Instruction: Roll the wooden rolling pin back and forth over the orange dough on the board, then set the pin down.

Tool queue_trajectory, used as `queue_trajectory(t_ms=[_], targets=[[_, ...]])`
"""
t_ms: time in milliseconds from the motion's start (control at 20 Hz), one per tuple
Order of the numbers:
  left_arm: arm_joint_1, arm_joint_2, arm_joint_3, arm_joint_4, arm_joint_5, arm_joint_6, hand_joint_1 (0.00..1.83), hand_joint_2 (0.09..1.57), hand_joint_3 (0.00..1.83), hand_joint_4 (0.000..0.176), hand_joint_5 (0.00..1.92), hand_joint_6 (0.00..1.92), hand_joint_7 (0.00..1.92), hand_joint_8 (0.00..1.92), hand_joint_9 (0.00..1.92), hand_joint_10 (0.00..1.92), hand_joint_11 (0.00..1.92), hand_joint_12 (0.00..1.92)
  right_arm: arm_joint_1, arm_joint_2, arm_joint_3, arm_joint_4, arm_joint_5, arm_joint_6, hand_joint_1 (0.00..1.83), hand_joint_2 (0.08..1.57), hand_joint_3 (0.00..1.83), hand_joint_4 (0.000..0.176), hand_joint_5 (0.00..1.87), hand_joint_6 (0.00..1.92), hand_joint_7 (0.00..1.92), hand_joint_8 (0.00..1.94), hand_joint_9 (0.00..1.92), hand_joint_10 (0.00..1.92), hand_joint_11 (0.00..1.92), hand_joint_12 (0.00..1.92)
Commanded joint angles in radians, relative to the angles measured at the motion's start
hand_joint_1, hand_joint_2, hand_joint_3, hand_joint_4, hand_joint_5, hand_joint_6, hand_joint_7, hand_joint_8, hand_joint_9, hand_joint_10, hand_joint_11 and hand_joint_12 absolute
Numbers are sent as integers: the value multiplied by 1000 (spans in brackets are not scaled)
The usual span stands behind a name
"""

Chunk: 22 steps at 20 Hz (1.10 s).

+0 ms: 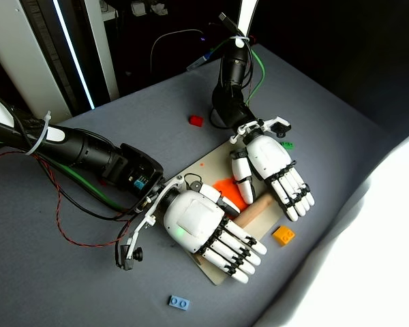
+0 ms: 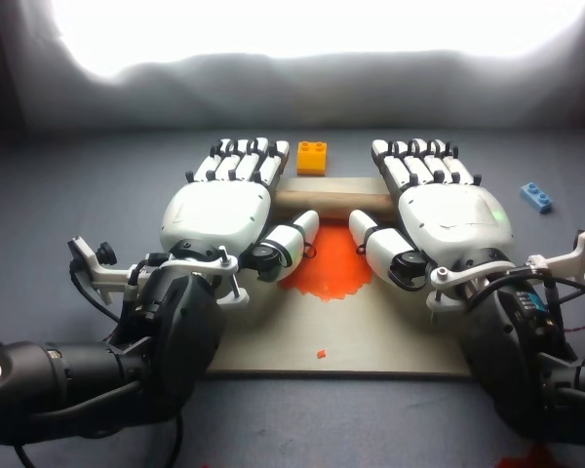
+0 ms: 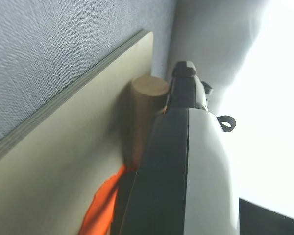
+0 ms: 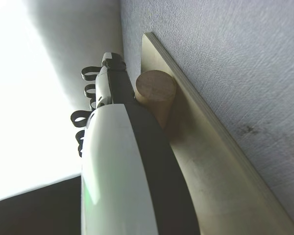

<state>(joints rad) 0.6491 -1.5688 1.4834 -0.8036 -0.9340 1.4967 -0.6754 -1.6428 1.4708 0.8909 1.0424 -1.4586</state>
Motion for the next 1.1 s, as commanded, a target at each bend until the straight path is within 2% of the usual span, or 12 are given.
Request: queue_trajectory(t_ms=[0,300,350,400,650,900,1050], targets=[[-8,0,4,44,-88,0,0,1466,16,0,27,10,21,8,2,1,0,0,9,3,3,-49,86,8,0,1472,0,0,55,13,75,16,23,9,0,0],[-8,0,5,38,-70,0,0,1470,9,0,92,18,122,13,74,16,13,8,7,3,2,-49,87,5,0,1473,0,0,160,50,164,37,91,33,21,12],[-8,0,4,37,-68,0,0,1470,8,0,121,27,152,21,101,25,33,19,5,3,1,-49,87,5,0,1474,0,0,224,29,220,27,140,15,3,203],[-8,1,4,37,-64,-1,0,1475,2,0,146,7,174,17,128,4,6,122,4,3,-2,-49,88,5,0,1474,0,0,263,32,264,27,175,19,0,332],[-4,3,0,37,-56,-12,0,1483,1,0,171,4,206,4,151,4,0,246,-1,4,-17,-49,107,0,0,1481,1,0,301,32,319,15,239,29,0,486],[4,7,-8,39,-68,-31,0,1482,0,0,168,1,212,2,153,3,0,243,-9,7,-32,-49,135,-3,0,1481,1,0,295,21,307,7,242,19,0,482],[12,9,-17,43,-88,-43,0,1483,0,0,169,0,207,1,145,1,0,209,-15,9,-41,-49,141,-1,0,1483,1,0,311,22,329,7,261,20,0,586]])
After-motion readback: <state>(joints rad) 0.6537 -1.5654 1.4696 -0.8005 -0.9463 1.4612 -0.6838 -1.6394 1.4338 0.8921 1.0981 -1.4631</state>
